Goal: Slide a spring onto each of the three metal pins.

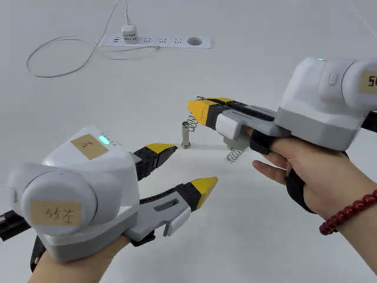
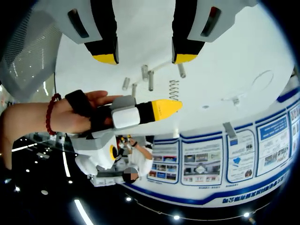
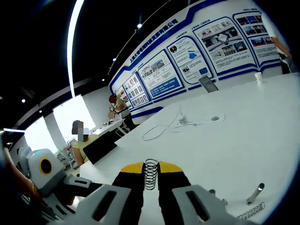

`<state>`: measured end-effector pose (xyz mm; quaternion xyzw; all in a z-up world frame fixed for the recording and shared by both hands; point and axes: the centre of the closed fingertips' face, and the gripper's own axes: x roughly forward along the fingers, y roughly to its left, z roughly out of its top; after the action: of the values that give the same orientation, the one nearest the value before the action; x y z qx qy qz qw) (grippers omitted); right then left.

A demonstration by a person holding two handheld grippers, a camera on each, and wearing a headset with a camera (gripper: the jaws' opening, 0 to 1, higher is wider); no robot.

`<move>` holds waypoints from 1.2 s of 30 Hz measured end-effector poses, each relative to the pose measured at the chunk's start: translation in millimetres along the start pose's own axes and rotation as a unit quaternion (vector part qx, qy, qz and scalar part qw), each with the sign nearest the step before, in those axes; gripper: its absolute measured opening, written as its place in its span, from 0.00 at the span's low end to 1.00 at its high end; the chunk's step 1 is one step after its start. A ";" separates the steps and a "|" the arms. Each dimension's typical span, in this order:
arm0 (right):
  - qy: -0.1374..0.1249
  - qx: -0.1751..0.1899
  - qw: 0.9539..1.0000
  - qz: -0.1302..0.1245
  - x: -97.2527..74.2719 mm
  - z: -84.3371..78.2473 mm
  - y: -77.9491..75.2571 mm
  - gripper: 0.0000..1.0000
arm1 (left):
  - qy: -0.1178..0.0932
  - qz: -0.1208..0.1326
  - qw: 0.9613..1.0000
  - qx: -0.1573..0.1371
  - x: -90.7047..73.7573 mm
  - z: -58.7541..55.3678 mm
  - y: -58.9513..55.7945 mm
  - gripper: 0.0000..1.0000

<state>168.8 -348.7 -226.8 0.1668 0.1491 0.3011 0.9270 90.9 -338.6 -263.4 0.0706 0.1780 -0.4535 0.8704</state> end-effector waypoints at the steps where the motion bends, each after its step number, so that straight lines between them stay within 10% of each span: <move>1: 0.002 -0.008 1.000 -0.001 1.5 -0.2 -0.8 0.11 | 0.000 0.000 1.000 0.002 0.2 -0.3 0.1 0.48; 36: 0.015 -0.098 0.995 -0.031 31.5 -13.0 -18.6 0.11 | 0.006 0.000 1.000 0.008 4.1 -9.3 -2.4 0.78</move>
<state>197.7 -340.9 -251.4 0.0664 0.1377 0.2881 0.9453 88.9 -340.5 -273.5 0.0802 0.1800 -0.4542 0.8688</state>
